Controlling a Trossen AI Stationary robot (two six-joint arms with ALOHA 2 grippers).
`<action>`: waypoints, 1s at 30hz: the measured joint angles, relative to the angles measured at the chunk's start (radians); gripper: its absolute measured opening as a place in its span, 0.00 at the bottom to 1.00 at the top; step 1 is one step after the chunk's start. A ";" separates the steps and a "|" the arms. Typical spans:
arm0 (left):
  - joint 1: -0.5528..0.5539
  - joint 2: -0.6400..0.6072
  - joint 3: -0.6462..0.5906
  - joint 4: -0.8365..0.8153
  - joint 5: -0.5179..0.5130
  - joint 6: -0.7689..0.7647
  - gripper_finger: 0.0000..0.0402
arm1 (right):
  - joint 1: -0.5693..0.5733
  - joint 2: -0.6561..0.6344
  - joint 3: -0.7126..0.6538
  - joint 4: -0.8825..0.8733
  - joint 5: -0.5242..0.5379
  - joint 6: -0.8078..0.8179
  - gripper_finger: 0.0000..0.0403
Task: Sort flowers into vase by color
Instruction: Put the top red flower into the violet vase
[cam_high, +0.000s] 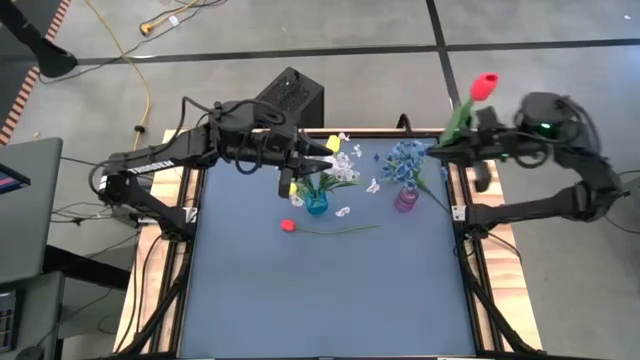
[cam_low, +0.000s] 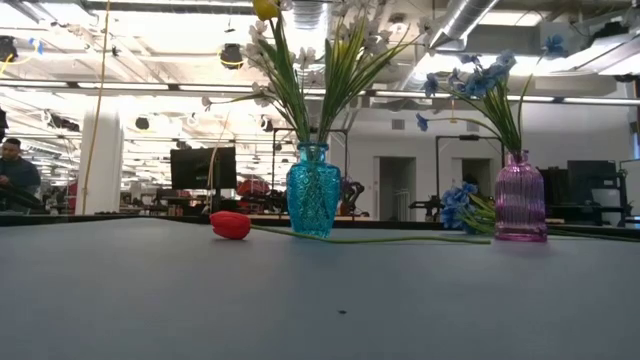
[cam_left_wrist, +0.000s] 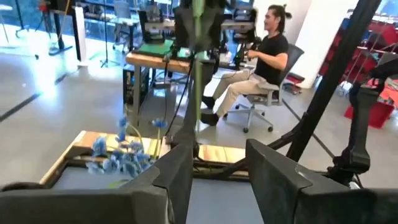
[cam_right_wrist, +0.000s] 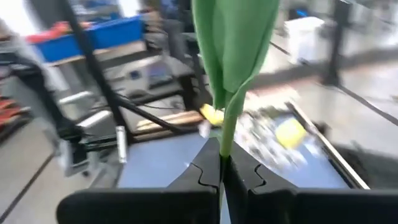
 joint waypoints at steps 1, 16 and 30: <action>0.003 -0.006 0.000 -0.007 0.000 0.005 0.34 | 0.002 -0.024 0.000 -0.041 0.038 0.018 0.08; 0.016 -0.005 0.000 -0.007 -0.034 0.018 0.34 | 0.001 -0.221 -0.153 -0.262 0.596 0.173 0.07; 0.016 -0.005 0.000 -0.061 -0.025 -0.007 0.34 | 0.000 -0.314 -0.487 -0.065 0.721 0.266 0.07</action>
